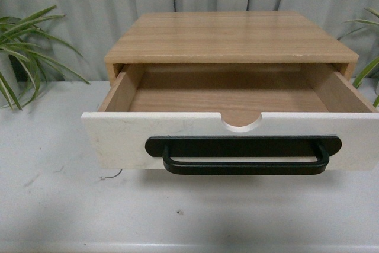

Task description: Pull drawer

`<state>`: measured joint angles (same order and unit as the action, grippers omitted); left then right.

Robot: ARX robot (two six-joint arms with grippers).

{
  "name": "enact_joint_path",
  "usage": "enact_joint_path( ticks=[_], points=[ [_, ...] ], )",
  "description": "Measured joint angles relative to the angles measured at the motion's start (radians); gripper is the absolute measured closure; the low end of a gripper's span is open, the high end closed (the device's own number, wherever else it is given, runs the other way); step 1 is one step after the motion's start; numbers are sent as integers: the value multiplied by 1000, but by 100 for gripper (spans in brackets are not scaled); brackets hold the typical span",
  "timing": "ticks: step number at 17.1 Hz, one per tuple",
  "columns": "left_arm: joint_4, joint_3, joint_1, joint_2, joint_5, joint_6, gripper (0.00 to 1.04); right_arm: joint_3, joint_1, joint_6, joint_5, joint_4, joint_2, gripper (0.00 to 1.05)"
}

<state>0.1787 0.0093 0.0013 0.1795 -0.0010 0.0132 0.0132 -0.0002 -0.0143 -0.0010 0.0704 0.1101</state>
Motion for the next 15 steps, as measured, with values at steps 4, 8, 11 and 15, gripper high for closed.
enact_joint_path(
  ticks=[4, 8, 11, 15],
  points=[
    [-46, 1, 0, -32, -1, 0, 103, 0, 0, 0, 0, -72, -99, 103],
    [-183, 0, -2, -171, 0, 0, 103, 0, 0, 0, 1, -74, -106, 103],
    [-183, 0, -2, -171, 0, 0, 25, 0, 0, 0, 1, -74, -106, 24],
    [-183, 0, -2, -171, 0, -2, 7, 0, 0, 0, 1, -74, -106, 6]
  ],
)
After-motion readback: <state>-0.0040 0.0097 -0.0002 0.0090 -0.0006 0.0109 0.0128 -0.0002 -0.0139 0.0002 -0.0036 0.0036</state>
